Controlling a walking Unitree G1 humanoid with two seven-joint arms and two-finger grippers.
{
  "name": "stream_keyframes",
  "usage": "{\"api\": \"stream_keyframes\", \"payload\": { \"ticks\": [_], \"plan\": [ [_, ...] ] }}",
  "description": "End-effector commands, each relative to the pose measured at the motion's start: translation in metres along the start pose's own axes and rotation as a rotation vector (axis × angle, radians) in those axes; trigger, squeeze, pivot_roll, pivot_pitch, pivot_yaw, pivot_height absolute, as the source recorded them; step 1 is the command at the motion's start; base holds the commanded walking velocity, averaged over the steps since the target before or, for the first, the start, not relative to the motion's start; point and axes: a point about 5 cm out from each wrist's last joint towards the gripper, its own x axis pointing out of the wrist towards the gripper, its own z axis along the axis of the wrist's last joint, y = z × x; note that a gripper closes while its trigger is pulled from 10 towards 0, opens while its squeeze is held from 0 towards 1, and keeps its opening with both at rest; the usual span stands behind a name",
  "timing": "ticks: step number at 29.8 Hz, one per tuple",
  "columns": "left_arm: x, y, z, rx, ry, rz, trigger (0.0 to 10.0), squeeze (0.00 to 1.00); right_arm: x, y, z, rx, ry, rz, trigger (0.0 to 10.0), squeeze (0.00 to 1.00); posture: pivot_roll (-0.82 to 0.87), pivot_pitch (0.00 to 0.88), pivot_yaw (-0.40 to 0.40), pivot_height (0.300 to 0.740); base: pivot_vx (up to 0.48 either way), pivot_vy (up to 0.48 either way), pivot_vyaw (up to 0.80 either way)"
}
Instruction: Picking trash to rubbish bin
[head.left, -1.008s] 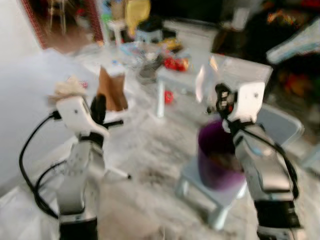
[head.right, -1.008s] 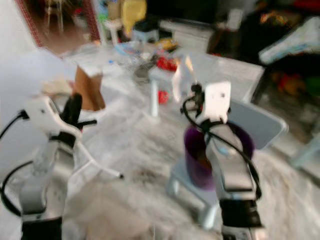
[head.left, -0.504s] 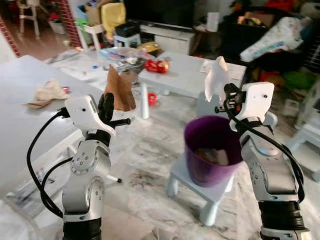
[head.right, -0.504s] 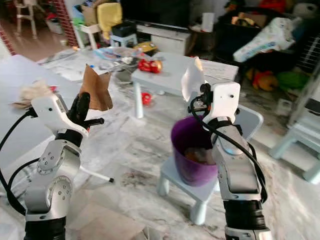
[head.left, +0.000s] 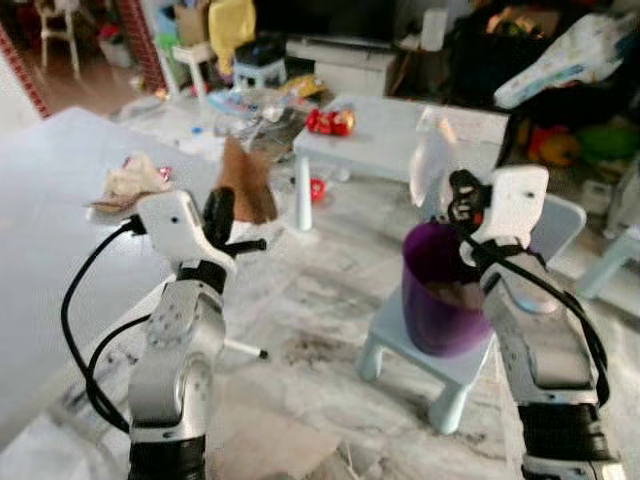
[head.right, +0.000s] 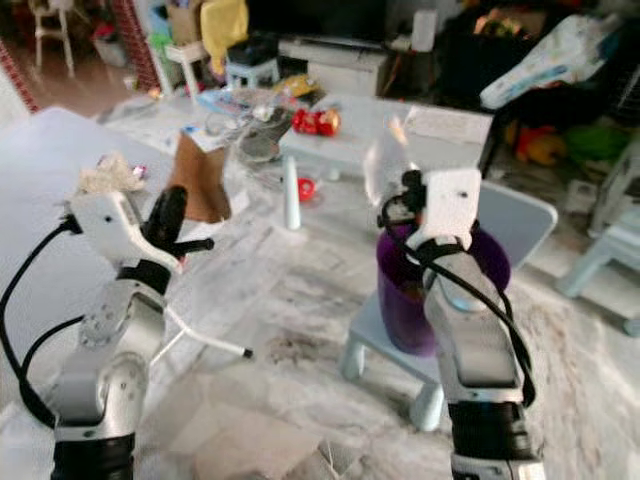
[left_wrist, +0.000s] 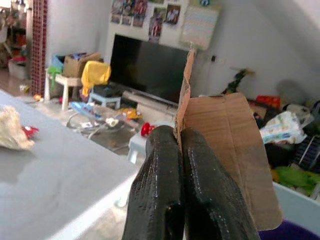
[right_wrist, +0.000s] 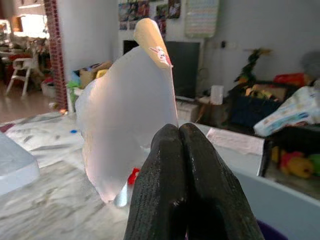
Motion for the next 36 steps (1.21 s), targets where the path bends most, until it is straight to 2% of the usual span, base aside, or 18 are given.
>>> {"api": "stream_keyframes", "payload": {
  "ticks": [1,5,36],
  "plan": [
    [-0.0012,0.0058,0.0024,0.011,-0.006,0.010,0.0,0.00,0.0027,0.0094,0.0049,0.007,-0.018,0.023,0.0,0.00,0.01,0.024,0.029,0.740,0.000,0.000,0.00],
    [-0.0011,0.0046,0.0026,0.009,-0.007,0.003,0.0,0.00,0.0027,0.0087,0.0040,0.006,-0.012,0.018,0.0,0.00,0.01,0.025,0.031,0.740,0.000,0.000,-0.40],
    [-0.0004,-0.0011,0.0010,0.030,0.002,-0.048,0.0,0.00,0.0037,0.0095,0.0033,0.009,-0.009,0.015,0.0,0.00,0.01,0.028,0.035,0.740,0.009,0.000,-0.77]
  ]
}}
